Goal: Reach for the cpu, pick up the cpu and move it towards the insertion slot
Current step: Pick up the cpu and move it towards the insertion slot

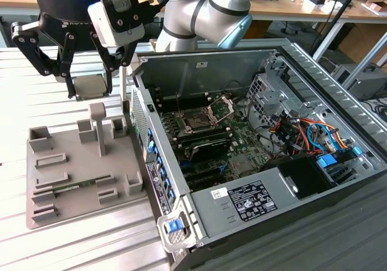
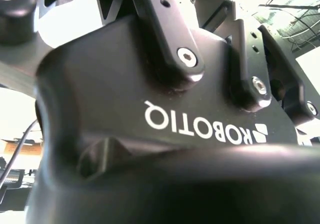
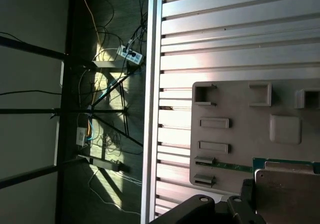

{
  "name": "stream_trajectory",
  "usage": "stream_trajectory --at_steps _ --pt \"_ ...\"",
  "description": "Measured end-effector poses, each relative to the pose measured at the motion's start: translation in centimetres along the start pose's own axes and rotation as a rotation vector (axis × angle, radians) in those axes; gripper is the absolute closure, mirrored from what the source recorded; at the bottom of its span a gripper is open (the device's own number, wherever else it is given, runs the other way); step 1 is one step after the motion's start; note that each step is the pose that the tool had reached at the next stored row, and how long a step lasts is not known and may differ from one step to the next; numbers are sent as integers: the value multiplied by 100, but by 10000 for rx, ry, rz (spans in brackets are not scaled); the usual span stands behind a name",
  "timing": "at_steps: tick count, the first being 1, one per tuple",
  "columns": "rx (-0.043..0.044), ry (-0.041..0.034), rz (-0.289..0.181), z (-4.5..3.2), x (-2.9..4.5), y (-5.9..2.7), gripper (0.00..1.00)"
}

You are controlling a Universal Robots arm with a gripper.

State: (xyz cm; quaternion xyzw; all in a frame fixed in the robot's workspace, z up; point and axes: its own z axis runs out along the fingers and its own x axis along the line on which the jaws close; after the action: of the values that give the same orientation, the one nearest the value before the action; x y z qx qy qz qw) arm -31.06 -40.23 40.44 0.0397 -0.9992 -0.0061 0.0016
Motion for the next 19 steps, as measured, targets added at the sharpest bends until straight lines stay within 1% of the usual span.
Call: stream_trajectory --at_steps 11,16,19 --pt "0 0 0 0 -78 -6 45" --pt "0 1 0 -1 -140 -11 45" --pt "0 0 0 -1 -158 -13 45"
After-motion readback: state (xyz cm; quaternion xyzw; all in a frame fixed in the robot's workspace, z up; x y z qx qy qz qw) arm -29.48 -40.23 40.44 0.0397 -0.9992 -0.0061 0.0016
